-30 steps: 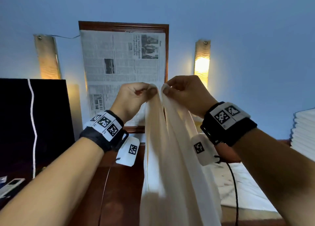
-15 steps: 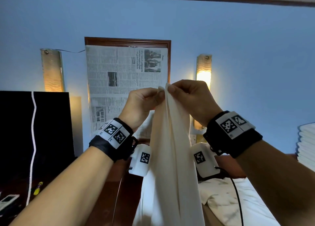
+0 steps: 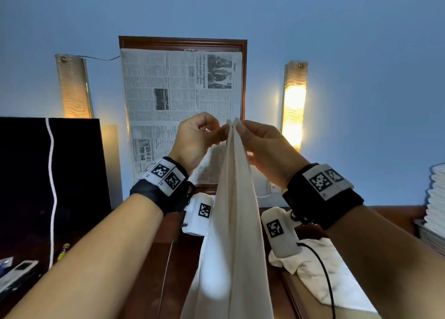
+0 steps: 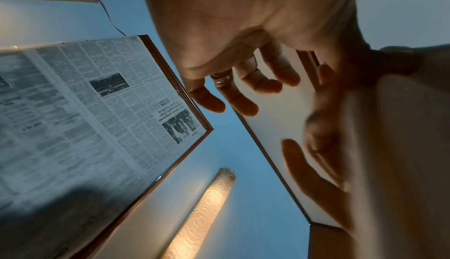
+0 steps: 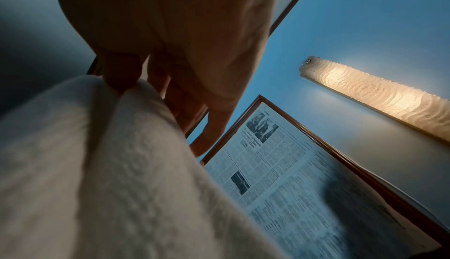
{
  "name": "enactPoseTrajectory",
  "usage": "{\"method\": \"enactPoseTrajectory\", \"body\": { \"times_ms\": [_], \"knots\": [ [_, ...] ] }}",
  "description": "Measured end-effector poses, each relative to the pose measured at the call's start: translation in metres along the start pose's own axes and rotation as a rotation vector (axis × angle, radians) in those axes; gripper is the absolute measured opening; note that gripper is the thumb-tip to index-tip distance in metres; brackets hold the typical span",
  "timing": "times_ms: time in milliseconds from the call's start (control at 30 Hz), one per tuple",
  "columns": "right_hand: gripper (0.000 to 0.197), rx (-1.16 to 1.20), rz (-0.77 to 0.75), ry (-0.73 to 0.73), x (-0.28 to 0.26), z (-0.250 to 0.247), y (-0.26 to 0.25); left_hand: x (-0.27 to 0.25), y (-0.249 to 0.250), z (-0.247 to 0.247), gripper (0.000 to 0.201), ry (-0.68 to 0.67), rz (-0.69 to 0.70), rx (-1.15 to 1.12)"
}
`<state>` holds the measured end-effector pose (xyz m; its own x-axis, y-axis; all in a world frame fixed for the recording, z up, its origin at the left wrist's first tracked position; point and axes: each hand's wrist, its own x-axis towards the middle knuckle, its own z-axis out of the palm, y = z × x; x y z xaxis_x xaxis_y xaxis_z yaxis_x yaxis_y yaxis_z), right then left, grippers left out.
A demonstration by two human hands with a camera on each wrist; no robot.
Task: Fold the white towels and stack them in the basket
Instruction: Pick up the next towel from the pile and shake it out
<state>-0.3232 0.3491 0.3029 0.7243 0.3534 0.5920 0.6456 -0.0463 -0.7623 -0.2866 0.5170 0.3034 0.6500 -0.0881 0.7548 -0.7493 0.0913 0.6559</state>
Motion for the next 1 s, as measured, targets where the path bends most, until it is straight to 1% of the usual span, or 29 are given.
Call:
{"method": "enactPoseTrajectory", "body": {
  "times_ms": [33, 100, 133, 200, 300, 400, 433, 467, 533, 567, 600, 700, 767, 833, 900, 967, 1000],
  "knots": [
    [0.040, -0.025, 0.013, 0.014, -0.001, 0.001, 0.004, -0.002, -0.002, -0.002, 0.021, 0.006, -0.010, 0.045],
    [0.038, -0.107, 0.016, 0.066, -0.003, 0.002, 0.013, -0.009, -0.010, -0.007, 0.031, -0.004, -0.052, 0.104],
    [0.035, -0.153, 0.012, 0.096, -0.004, 0.003, 0.018, -0.013, -0.015, -0.008, 0.035, -0.019, -0.087, 0.131],
    [0.027, -0.214, 0.010, 0.153, -0.007, 0.002, 0.028, -0.027, -0.026, -0.006, 0.036, -0.062, -0.189, 0.171],
    [0.024, -0.333, 0.015, 0.198, -0.010, -0.002, 0.043, -0.049, -0.037, 0.009, 0.036, -0.073, -0.346, 0.085],
    [0.024, -0.501, 0.001, 0.185, -0.013, -0.006, 0.051, -0.062, -0.041, 0.020, 0.036, -0.026, -0.423, 0.009],
    [0.024, -0.542, -0.006, 0.176, -0.014, -0.009, 0.053, -0.063, -0.042, 0.022, 0.035, -0.034, -0.415, 0.024],
    [0.025, -0.571, -0.008, 0.166, -0.014, -0.013, 0.055, -0.064, -0.044, 0.023, 0.031, -0.070, -0.378, 0.086],
    [0.025, -0.593, -0.009, 0.170, -0.015, -0.021, 0.059, -0.063, -0.045, 0.028, 0.017, -0.162, -0.265, 0.268],
    [0.025, -0.592, -0.016, 0.181, -0.016, -0.024, 0.061, -0.062, -0.047, 0.032, 0.014, -0.183, -0.236, 0.331],
    [0.024, -0.588, -0.021, 0.193, -0.017, -0.028, 0.063, -0.060, -0.048, 0.035, 0.014, -0.187, -0.237, 0.356],
    [0.026, -0.546, -0.039, 0.248, -0.023, -0.033, 0.069, -0.053, -0.054, 0.045, 0.018, -0.178, -0.272, 0.326],
    [0.026, -0.487, -0.014, 0.287, -0.031, -0.037, 0.078, -0.052, -0.059, 0.051, 0.018, -0.150, -0.269, 0.285],
    [0.022, -0.389, 0.054, 0.278, -0.046, -0.039, 0.092, -0.053, -0.066, 0.058, 0.016, -0.104, -0.277, 0.263],
    [0.022, -0.285, 0.157, 0.190, -0.068, -0.041, 0.117, -0.052, -0.073, 0.061, 0.015, -0.066, -0.278, 0.283],
    [0.037, -0.216, 0.269, 0.109, -0.095, -0.047, 0.152, -0.051, -0.080, 0.056, 0.017, -0.048, -0.267, 0.303],
    [0.045, -0.196, 0.329, 0.093, -0.110, -0.052, 0.168, -0.051, -0.084, 0.051, 0.020, -0.034, -0.262, 0.302]
  ]
}}
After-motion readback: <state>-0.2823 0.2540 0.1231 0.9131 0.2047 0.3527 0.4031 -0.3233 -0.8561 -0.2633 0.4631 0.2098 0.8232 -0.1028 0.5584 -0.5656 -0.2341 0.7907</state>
